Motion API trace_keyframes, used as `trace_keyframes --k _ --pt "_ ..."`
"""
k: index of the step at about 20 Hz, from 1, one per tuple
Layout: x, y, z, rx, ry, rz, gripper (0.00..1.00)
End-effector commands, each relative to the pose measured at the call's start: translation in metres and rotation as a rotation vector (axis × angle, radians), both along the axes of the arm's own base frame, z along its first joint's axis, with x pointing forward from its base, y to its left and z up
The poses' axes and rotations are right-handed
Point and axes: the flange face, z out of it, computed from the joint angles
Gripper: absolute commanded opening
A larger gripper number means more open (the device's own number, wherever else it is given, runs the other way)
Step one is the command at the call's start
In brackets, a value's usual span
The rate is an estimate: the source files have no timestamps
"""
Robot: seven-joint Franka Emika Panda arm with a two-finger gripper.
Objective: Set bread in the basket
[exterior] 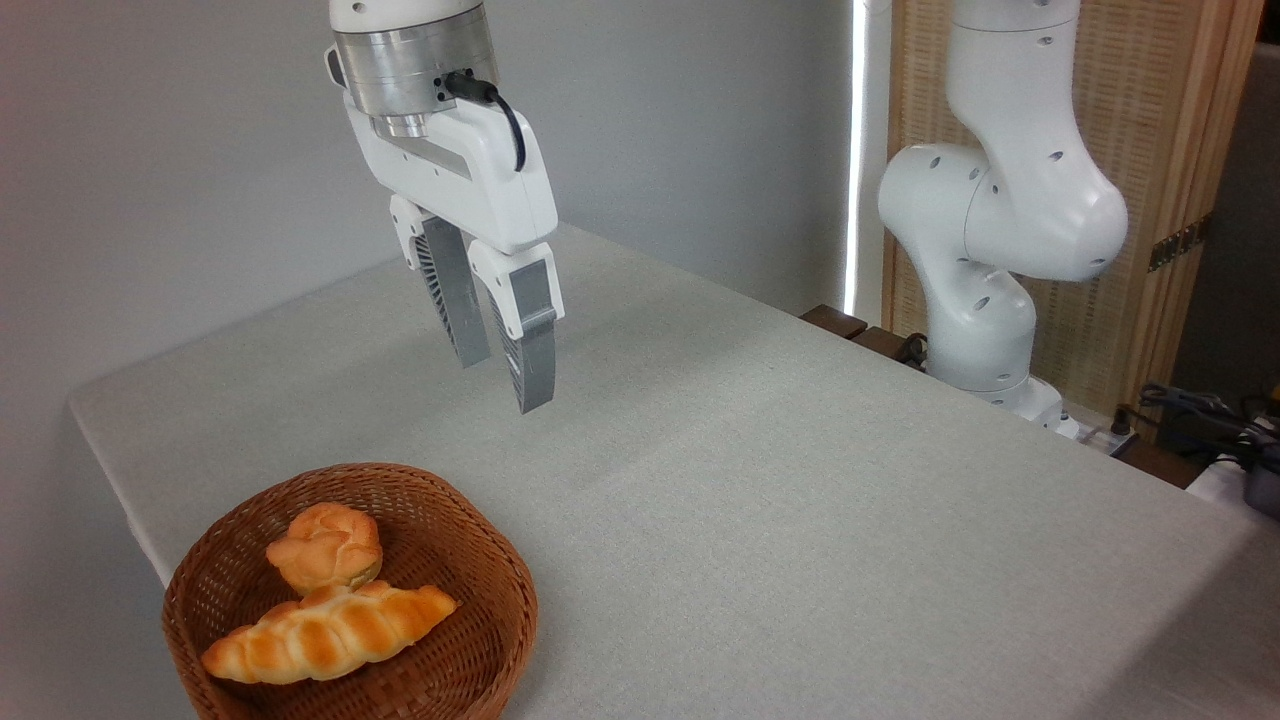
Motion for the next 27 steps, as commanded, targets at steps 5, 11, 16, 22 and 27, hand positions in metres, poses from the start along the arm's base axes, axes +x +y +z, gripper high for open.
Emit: trace_keyframes --k 5,11,16,22,27 --pt "-0.0061 0.0097 0.0071 -0.015 0.002 -0.008 1.0" --pt "-0.0054 0.0104 0.0084 -0.017 -0.006 -0.007 1.0" --pt "-0.004 0.0111 0.0097 -0.017 -0.015 -0.004 1.0" --pt "-0.004 0.0111 0.0097 -0.017 -0.015 -0.005 1.0" --pt "-0.0039 0.013 0.0097 -0.016 -0.015 -0.002 1.0"
